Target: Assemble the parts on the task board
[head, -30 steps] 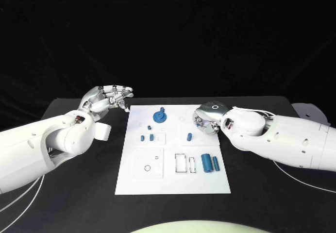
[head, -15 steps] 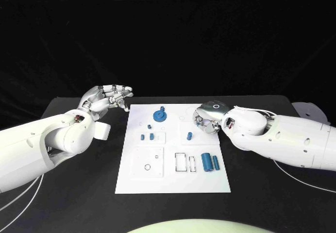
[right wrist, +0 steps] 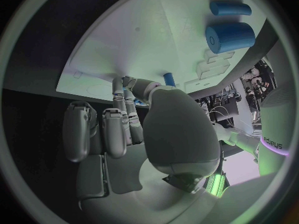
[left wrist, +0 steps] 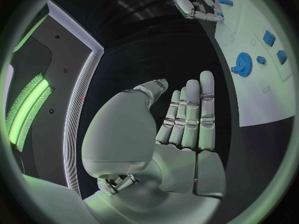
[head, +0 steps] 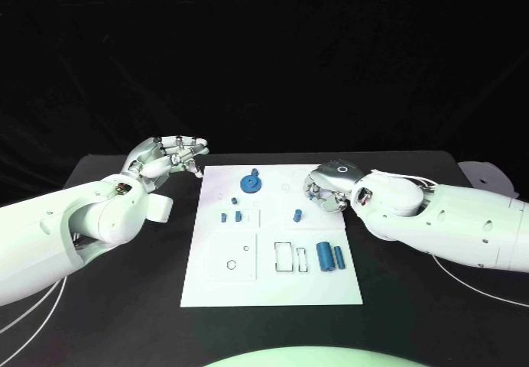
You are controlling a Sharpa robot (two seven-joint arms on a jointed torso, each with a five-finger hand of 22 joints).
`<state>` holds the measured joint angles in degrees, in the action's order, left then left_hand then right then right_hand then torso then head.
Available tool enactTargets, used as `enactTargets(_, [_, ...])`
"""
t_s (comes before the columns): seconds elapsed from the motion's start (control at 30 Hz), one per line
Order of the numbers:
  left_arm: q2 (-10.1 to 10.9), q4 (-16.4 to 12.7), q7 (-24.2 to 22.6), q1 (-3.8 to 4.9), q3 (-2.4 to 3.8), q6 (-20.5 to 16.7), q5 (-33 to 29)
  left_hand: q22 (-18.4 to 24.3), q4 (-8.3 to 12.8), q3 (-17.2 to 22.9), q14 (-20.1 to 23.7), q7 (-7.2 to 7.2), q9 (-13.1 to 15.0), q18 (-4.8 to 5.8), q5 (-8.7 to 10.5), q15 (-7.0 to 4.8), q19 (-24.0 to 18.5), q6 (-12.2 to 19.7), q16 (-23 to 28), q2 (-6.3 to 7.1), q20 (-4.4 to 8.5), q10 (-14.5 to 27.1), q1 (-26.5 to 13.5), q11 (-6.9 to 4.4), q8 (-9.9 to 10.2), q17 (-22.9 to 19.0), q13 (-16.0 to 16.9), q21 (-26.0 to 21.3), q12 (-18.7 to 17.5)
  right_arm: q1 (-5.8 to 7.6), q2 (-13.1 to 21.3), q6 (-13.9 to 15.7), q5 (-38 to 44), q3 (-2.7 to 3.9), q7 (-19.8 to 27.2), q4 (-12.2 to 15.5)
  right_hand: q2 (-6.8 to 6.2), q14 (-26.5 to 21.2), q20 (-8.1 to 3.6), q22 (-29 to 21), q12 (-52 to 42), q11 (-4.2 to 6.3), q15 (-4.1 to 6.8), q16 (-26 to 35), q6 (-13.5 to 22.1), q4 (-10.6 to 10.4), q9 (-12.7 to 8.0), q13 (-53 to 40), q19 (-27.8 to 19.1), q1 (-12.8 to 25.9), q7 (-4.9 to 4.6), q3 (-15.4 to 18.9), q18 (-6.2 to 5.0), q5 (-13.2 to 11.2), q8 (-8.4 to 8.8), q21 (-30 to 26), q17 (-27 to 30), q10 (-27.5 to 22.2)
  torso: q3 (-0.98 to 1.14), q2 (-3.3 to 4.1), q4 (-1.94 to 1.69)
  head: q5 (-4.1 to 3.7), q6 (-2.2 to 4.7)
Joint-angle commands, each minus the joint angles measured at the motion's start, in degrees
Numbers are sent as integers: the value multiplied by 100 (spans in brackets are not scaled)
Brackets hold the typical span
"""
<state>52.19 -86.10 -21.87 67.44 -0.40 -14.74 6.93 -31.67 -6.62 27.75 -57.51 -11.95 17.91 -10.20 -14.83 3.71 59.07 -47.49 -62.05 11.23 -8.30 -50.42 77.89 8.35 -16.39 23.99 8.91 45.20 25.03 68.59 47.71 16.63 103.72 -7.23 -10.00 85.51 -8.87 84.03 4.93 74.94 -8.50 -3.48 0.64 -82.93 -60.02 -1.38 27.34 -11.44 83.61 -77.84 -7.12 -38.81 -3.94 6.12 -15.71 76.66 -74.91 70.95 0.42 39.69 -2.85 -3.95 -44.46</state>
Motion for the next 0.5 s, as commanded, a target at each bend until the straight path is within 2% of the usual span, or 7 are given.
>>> enactTargets(0.03, [-4,-10,18,1,5,123,-30,13,32,6,54,-20,-10,-28,-26,12,-15,51,37,27,-25,49,51,5,33,-12,-7,-27,28,9,32,167,-26,10,55,63,17,309,-12,722,36,26,46,-10,-35,18,7,5,87,65,-4,-10,101,-34,-31,22,-94,62,-3,-1,1,-5,10])
enactTargets(0.33, [-1,8,35,1,5,141,-30,27,42,1,90,-38,-14,-28,-25,28,-33,96,45,27,-39,114,52,23,37,-24,-9,-52,45,38,165,306,-34,49,39,218,9,308,-15,728,98,32,51,-9,-33,31,47,23,82,142,8,22,99,-152,-53,17,-91,96,-2,-1,-2,-9,15])
enactTargets(0.5, [-2,14,39,1,5,146,-30,34,49,-3,108,-47,-16,-28,-25,36,-42,118,48,26,-47,146,54,31,38,-30,-9,-65,57,64,271,373,-109,69,30,413,7,309,-17,735,127,34,53,-13,-35,33,66,30,85,172,16,39,101,-215,-64,25,-99,107,-2,1,-3,-14,19])
